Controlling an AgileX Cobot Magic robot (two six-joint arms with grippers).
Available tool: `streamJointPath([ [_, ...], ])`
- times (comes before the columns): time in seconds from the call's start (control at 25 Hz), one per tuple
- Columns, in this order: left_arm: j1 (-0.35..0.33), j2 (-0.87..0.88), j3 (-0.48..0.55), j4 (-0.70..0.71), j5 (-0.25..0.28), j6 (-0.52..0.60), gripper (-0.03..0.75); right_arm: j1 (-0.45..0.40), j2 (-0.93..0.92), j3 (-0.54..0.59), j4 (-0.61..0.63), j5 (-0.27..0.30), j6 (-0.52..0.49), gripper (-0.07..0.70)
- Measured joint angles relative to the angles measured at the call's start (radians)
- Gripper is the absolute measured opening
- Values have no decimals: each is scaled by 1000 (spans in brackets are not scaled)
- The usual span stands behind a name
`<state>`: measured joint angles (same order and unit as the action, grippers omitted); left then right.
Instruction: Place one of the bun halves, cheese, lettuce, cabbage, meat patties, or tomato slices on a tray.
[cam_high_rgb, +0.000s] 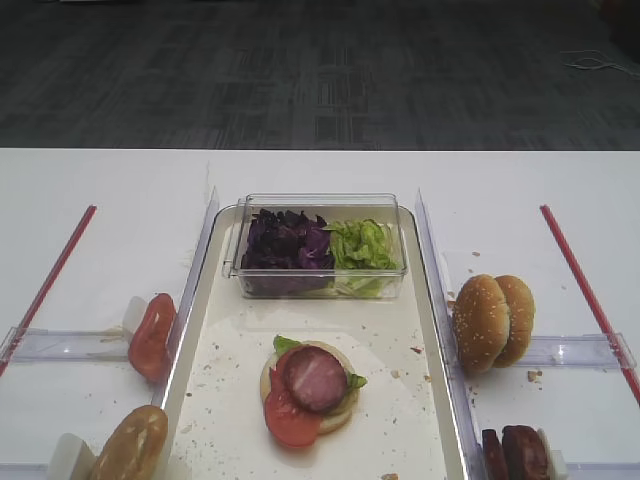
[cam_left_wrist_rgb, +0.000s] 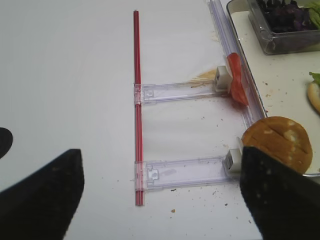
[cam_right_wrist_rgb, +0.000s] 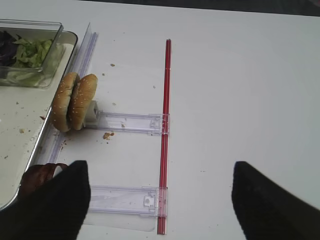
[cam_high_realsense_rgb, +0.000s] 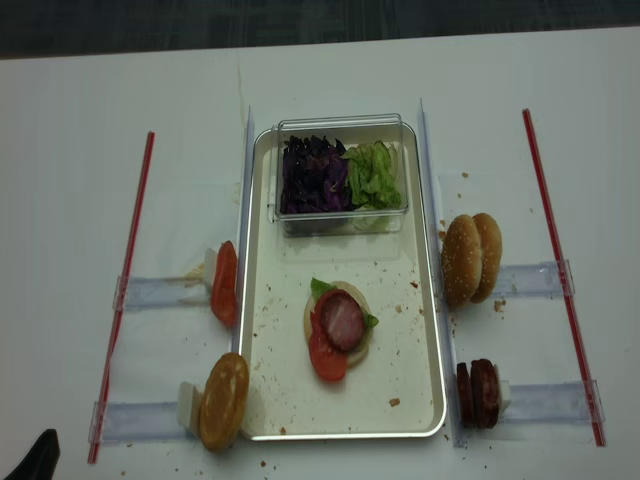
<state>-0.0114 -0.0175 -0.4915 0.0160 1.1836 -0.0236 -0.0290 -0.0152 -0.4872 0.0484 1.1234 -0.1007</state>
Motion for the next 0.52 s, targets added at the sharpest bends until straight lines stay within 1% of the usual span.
streamJointPath([
  [0.52,0,0,0,0,0,0,616,0,0,0,0,0,0,611],
])
